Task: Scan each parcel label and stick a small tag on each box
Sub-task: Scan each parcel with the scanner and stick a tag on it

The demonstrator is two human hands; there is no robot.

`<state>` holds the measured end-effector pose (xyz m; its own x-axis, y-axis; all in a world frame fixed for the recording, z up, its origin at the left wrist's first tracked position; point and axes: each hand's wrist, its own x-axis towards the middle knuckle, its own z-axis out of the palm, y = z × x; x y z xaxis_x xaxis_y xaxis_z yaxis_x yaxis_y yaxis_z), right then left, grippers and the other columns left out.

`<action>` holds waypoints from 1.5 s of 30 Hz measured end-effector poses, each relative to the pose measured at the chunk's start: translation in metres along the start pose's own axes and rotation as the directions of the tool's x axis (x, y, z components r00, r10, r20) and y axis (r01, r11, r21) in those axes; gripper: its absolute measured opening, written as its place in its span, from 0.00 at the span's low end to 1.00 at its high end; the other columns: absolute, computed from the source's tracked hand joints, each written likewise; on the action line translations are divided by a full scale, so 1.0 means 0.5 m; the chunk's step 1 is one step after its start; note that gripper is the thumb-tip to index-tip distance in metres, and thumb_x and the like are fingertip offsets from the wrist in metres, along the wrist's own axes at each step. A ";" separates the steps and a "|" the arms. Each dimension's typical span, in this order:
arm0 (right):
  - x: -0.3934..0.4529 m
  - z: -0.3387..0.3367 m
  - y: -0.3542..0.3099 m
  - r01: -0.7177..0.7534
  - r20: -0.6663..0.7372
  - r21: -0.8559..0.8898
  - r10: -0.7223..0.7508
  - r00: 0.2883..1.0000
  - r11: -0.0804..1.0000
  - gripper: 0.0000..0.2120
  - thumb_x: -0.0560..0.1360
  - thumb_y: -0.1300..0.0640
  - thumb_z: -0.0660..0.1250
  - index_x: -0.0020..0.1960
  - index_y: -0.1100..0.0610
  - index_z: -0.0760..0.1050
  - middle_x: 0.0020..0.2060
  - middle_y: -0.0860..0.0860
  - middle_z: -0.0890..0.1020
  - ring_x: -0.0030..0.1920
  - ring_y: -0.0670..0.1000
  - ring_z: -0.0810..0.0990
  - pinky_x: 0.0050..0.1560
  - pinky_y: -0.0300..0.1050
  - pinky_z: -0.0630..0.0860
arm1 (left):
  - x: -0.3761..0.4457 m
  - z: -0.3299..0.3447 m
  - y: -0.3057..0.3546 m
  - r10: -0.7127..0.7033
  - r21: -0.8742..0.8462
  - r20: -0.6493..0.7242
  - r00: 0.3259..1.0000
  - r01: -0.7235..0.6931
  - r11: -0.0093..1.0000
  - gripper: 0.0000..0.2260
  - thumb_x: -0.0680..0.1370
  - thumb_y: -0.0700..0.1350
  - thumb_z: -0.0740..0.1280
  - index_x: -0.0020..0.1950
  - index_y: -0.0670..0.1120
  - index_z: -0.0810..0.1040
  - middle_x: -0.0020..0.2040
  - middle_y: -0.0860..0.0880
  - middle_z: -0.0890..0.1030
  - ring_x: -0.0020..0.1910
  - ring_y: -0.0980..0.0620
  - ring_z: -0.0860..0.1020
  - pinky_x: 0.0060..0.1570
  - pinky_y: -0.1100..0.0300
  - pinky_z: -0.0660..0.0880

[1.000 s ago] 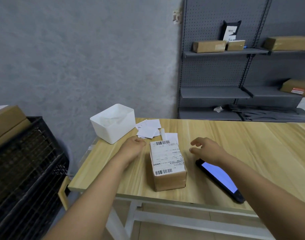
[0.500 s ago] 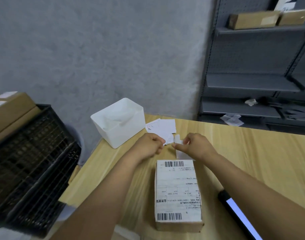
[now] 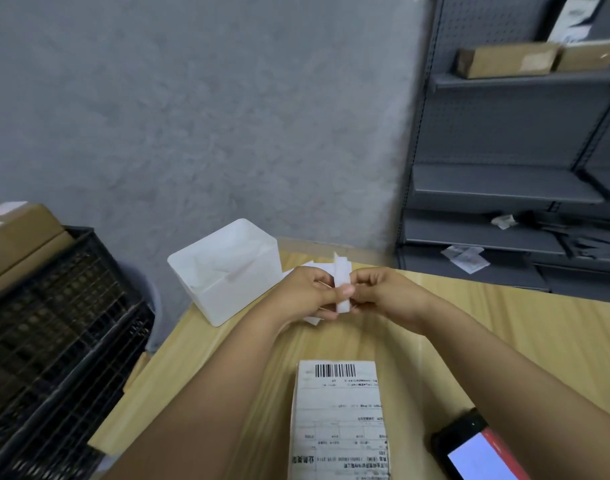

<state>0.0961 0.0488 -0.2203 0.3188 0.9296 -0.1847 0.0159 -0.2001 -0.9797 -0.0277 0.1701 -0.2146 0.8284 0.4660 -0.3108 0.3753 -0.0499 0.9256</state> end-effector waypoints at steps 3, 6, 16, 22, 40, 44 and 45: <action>-0.008 -0.004 -0.010 0.004 0.011 0.049 -0.005 1.000 0.999 0.10 0.79 0.66 0.60 0.57 0.71 0.73 0.47 0.62 0.77 0.47 0.57 0.76 0.48 0.43 0.75 | -0.009 -0.011 0.015 0.039 -0.068 0.019 0.999 -0.038 0.997 0.13 0.71 0.47 0.76 0.49 0.41 0.79 0.45 0.42 0.85 0.44 0.45 0.85 0.44 0.59 0.81; -0.013 -0.001 -0.021 0.005 0.010 0.105 -0.007 1.000 0.994 0.11 0.80 0.61 0.61 0.57 0.69 0.73 0.47 0.61 0.78 0.46 0.53 0.78 0.49 0.44 0.76 | -0.018 -0.026 0.016 0.061 -0.091 0.009 0.998 -0.060 0.994 0.09 0.74 0.45 0.73 0.49 0.40 0.79 0.43 0.43 0.85 0.40 0.47 0.85 0.37 0.62 0.80; 0.037 0.052 -0.090 -0.031 -0.365 0.112 0.071 0.928 0.993 0.07 0.79 0.61 0.63 0.42 0.60 0.71 0.29 0.53 0.75 0.35 0.52 0.82 0.47 0.47 0.80 | -0.082 -0.240 0.025 0.110 -0.080 -0.368 0.923 -0.149 0.986 0.06 0.77 0.41 0.69 0.40 0.41 0.76 0.33 0.48 0.79 0.30 0.54 0.81 0.32 0.62 0.79; 0.119 0.192 -0.163 -0.040 -0.421 -0.295 -0.092 0.902 0.955 0.05 0.79 0.58 0.62 0.49 0.61 0.72 0.37 0.55 0.80 0.33 0.50 0.80 0.33 0.41 0.73 | -0.129 -0.374 -0.008 0.117 -0.097 -0.497 0.860 -0.189 0.977 0.02 0.77 0.41 0.68 0.45 0.44 0.79 0.39 0.49 0.82 0.30 0.58 0.81 0.31 0.64 0.78; 0.071 0.309 -0.230 -0.181 -0.369 -0.025 0.159 0.916 0.983 0.30 0.76 0.32 0.54 0.47 0.58 0.76 0.32 0.53 0.83 0.31 0.51 0.80 0.36 0.42 0.75 | -0.147 -0.357 -0.034 0.512 0.363 -0.318 0.798 -0.397 0.843 0.08 0.72 0.56 0.72 0.39 0.53 0.78 0.34 0.50 0.81 0.29 0.55 0.82 0.32 0.54 0.79; -0.009 0.265 -0.217 -0.146 -0.394 0.085 0.168 0.904 0.986 0.15 0.76 0.48 0.65 0.52 0.60 0.77 0.41 0.55 0.86 0.37 0.50 0.83 0.36 0.41 0.77 | -0.139 -0.290 -0.010 0.547 0.415 -0.162 0.821 -0.446 0.793 0.09 0.70 0.58 0.73 0.42 0.54 0.79 0.36 0.53 0.81 0.34 0.56 0.82 0.36 0.55 0.79; -0.029 0.254 -0.211 -0.121 -0.411 0.109 0.156 0.898 0.987 0.12 0.76 0.53 0.66 0.53 0.61 0.77 0.41 0.55 0.86 0.36 0.49 0.83 0.35 0.41 0.77 | -0.138 -0.272 -0.007 0.545 0.428 -0.122 0.829 -0.452 0.783 0.11 0.70 0.59 0.73 0.43 0.54 0.79 0.37 0.53 0.81 0.36 0.56 0.81 0.37 0.54 0.79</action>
<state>-0.0304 0.0957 -0.1243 0.6782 0.6769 -0.2860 -0.1260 -0.2763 -0.9528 -0.1427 0.2582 -0.1669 0.8409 0.4669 0.2735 0.0976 -0.6281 0.7720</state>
